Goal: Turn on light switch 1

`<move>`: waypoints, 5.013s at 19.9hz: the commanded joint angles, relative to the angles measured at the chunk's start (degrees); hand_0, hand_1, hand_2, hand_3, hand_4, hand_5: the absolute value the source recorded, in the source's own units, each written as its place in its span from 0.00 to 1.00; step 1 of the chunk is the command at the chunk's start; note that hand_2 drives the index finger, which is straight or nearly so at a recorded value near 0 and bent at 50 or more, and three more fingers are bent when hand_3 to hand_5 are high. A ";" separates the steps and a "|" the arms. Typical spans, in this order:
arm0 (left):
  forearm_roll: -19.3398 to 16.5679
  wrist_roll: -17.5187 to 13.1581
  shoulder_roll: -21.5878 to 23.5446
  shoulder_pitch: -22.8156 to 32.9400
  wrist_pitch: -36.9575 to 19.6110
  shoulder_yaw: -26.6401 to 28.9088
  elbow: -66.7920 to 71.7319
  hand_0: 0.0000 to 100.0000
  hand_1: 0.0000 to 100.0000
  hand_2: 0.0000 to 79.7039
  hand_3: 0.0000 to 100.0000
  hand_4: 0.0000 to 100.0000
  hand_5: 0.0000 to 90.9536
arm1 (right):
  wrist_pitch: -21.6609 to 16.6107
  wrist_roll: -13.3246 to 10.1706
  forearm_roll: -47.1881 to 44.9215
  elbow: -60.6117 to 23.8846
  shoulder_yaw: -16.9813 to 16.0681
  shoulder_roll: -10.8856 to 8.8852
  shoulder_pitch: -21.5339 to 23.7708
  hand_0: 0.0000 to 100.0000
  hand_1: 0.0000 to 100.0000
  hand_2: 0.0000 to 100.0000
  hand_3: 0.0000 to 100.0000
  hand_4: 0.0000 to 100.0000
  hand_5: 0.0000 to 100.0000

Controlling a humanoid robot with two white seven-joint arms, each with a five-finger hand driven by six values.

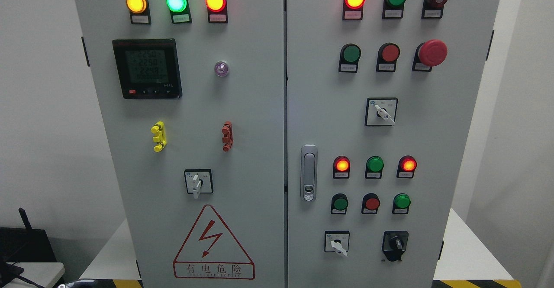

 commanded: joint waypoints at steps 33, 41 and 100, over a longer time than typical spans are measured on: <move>-12.08 26.74 -11.67 -15.37 32.29 -26.46 -5.75 0.20 0.36 0.63 0.78 0.82 0.95 | 0.09 -0.04 -1.41 0.00 0.97 -0.06 0.04 0.12 0.39 0.00 0.00 0.00 0.00; -12.08 29.99 -12.11 -16.95 36.42 -26.72 -5.66 0.12 0.43 0.61 0.77 0.82 0.95 | 0.00 -0.04 -1.41 0.00 0.97 -0.06 -0.04 0.12 0.39 0.00 0.00 0.00 0.00; -12.08 31.48 -12.82 -27.15 49.16 -27.60 -5.57 0.26 0.43 0.60 0.74 0.82 0.95 | 0.00 -0.04 -1.41 0.00 0.97 0.03 0.04 0.12 0.39 0.00 0.00 0.00 0.00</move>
